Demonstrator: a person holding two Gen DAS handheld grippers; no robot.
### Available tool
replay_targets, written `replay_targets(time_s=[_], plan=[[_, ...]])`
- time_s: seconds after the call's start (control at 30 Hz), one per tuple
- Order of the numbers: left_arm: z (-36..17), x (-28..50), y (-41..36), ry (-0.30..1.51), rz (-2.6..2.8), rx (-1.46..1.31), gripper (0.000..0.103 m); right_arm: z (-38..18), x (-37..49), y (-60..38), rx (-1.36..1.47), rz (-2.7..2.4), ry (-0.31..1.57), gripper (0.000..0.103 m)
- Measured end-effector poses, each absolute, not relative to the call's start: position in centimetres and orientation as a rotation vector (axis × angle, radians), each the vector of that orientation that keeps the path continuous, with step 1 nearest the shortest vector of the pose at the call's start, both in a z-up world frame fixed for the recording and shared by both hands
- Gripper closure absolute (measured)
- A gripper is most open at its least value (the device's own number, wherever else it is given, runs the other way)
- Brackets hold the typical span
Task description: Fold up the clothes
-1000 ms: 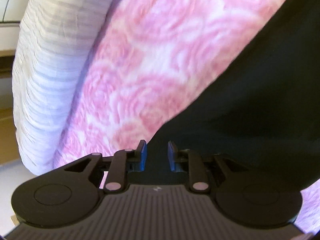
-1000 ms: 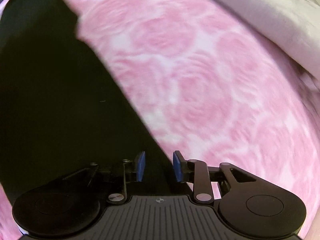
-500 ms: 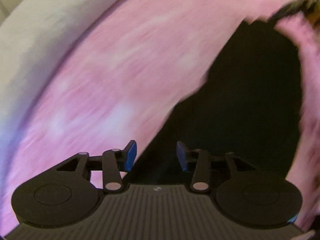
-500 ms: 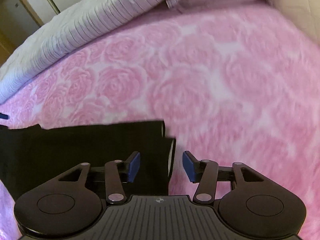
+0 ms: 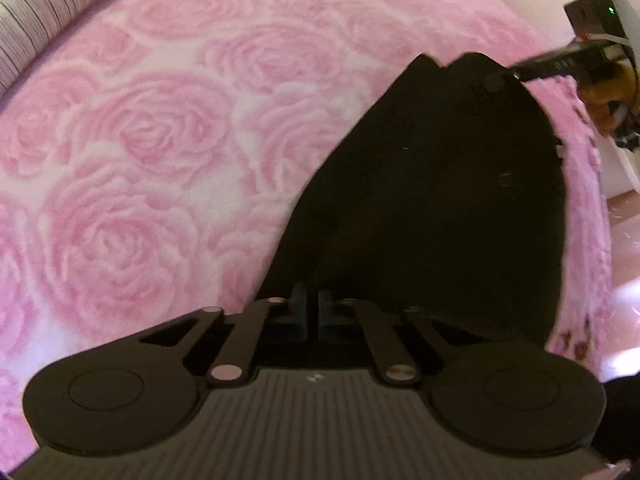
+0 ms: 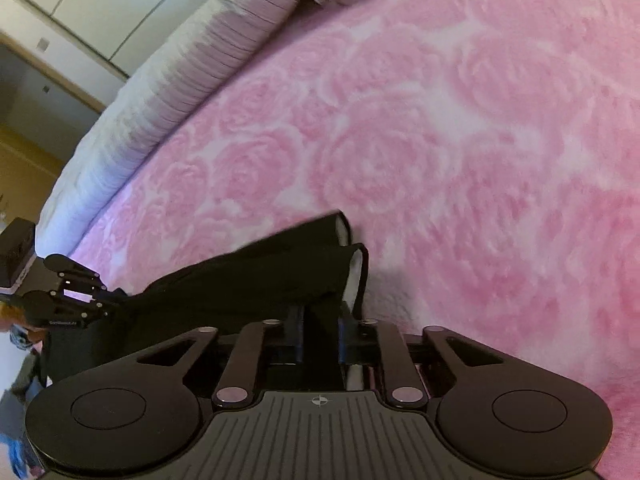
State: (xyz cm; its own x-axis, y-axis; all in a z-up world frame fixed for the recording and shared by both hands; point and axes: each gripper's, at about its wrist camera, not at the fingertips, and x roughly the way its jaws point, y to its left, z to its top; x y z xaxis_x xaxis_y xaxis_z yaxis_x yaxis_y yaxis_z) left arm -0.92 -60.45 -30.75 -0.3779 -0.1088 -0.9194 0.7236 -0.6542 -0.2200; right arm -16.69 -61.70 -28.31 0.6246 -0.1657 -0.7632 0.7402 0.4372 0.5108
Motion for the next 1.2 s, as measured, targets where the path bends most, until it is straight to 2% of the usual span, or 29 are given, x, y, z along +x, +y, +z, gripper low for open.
replay_targets(time_s=[0.03, 0.13, 0.23, 0.37, 0.47, 0.53, 0.6, 0.83, 1.03, 1.2], plan=[[-30.1, -0.8, -60.2, 0.828, -2.062, 1.303, 0.102, -27.4, -16.5, -61.6, 0.938, -0.606, 0.680, 0.098], [-29.8, -0.1, -60.5, 0.809, -2.027, 1.289, 0.101, -26.1, -15.5, -62.0, 0.891, -0.567, 0.655, 0.098], [-32.0, -0.5, -62.1, 0.819, -1.981, 1.314, 0.101, -28.3, -14.3, -63.4, 0.892, -0.580, 0.673, 0.098], [-34.4, -1.0, -63.1, 0.842, -1.930, 1.364, 0.095, -31.5, -15.0, -64.8, 0.949, -0.621, 0.694, 0.095], [-33.5, 0.0, -63.0, 0.858, -1.898, 1.328, 0.079, -30.4, -16.4, -64.1, 0.919, -0.668, 0.691, 0.077], [-32.1, 1.3, -62.6, 0.877, -1.872, 1.282, 0.074, -28.9, -17.4, -63.0, 0.878, -0.706, 0.696, 0.068], [-30.3, 2.7, -61.6, 0.867, -1.857, 1.247, 0.071, -27.4, -18.4, -61.5, 0.852, -0.734, 0.699, 0.063], [-26.0, 7.6, -53.4, 0.812, -1.695, 1.234, 0.071, -25.0, -17.8, -53.3, 0.860, -0.663, 0.711, 0.059], [-25.0, 13.3, -43.1, 0.883, -1.450, 1.275, 0.069, -26.3, -13.8, -47.4, 0.897, -0.549, 0.767, 0.057], [-23.9, 19.3, -36.7, 0.893, -1.282, 1.267, 0.064, -27.1, -9.1, -45.0, 0.862, -0.447, 0.820, 0.057]])
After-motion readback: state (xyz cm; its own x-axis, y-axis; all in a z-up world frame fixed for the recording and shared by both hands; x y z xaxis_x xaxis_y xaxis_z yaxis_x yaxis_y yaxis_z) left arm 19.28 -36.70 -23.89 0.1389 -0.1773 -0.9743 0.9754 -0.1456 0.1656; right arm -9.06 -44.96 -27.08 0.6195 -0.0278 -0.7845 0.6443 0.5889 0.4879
